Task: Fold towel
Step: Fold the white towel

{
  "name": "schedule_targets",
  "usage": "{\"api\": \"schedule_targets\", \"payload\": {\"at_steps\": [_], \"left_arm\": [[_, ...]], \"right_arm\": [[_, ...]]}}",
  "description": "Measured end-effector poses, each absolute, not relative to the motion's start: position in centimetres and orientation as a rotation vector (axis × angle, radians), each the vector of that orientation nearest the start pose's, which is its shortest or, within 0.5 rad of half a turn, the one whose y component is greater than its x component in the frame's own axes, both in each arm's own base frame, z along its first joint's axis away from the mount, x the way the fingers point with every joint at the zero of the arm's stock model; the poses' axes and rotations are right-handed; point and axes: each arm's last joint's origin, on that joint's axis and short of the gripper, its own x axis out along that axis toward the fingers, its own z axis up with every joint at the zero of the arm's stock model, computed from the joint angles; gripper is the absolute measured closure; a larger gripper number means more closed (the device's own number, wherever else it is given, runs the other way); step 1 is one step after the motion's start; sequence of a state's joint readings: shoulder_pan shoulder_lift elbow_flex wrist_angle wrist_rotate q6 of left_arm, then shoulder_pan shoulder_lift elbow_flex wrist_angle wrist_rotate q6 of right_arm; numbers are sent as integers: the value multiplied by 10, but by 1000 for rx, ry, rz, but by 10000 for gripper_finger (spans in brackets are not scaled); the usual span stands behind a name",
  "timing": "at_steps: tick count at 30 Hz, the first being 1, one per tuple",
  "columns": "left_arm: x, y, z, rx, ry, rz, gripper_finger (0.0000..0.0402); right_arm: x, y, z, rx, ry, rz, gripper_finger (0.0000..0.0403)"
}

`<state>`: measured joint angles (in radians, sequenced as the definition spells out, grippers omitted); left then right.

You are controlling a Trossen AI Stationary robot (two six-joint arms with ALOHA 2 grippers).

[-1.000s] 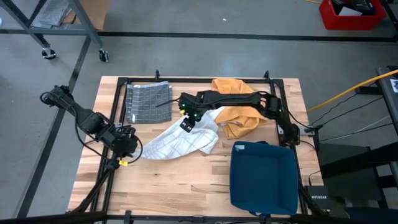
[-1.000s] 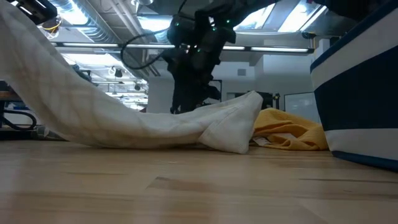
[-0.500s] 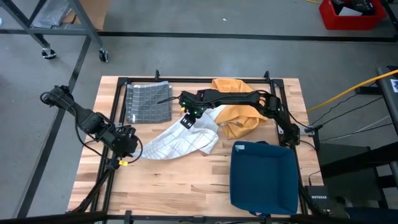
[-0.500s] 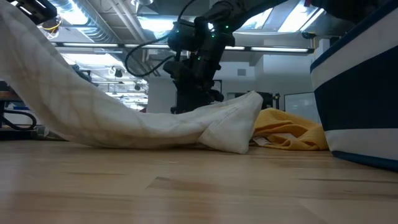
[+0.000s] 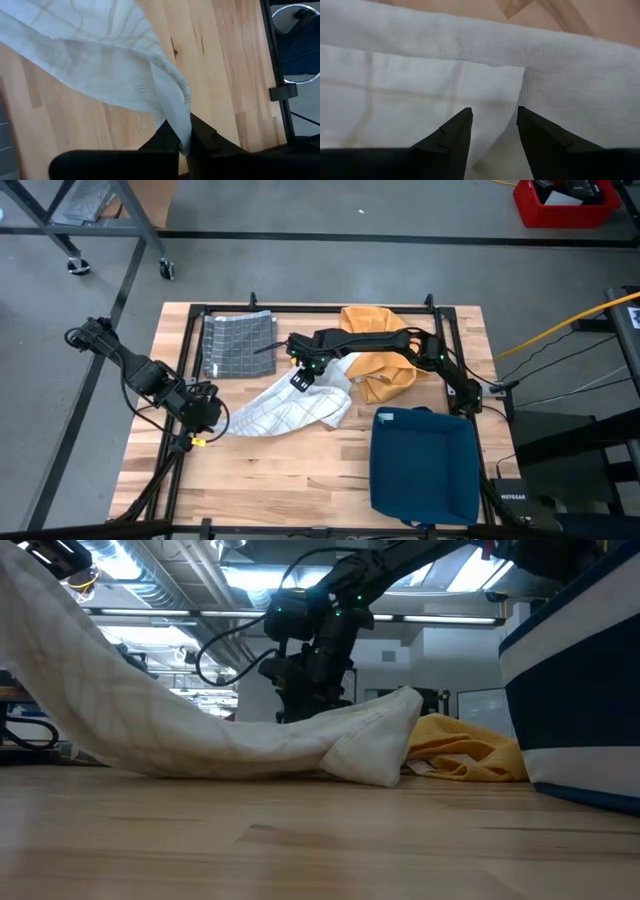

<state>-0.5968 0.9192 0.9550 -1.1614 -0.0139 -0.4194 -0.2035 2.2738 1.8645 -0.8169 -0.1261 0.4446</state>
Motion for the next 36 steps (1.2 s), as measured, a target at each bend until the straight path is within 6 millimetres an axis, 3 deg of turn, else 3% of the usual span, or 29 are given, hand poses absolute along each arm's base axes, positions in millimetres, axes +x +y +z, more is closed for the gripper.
{"api": "schedule_targets", "payload": {"at_steps": [5, 11, 14, 20, 27, 31, 36], "left_arm": [[120, -81, 295, -21, 1162, -274, 401], [120, -80, 295, -17, 1159, -267, 401], [120, -80, 295, -17, 1159, -267, 401], [120, -80, 295, -12, 1153, -251, 401], [123, -74, 295, -11, 1057, 4, 401], [124, -70, 297, 0, 982, 144, 401], [122, -65, 297, 1, 930, 292, 401]], "right_arm": [[464, -91, 172, 615, 1179, -298, 237], [468, -88, 156, 684, 1215, -224, 244], [470, -87, 150, 728, 1220, -201, 275], [471, -88, 149, 717, 1209, -188, 389], [473, -88, 150, 664, 1187, -171, 397], [478, -88, 165, 586, 1159, -200, 397], [488, -89, 204, 481, 1088, -204, 399]]}}
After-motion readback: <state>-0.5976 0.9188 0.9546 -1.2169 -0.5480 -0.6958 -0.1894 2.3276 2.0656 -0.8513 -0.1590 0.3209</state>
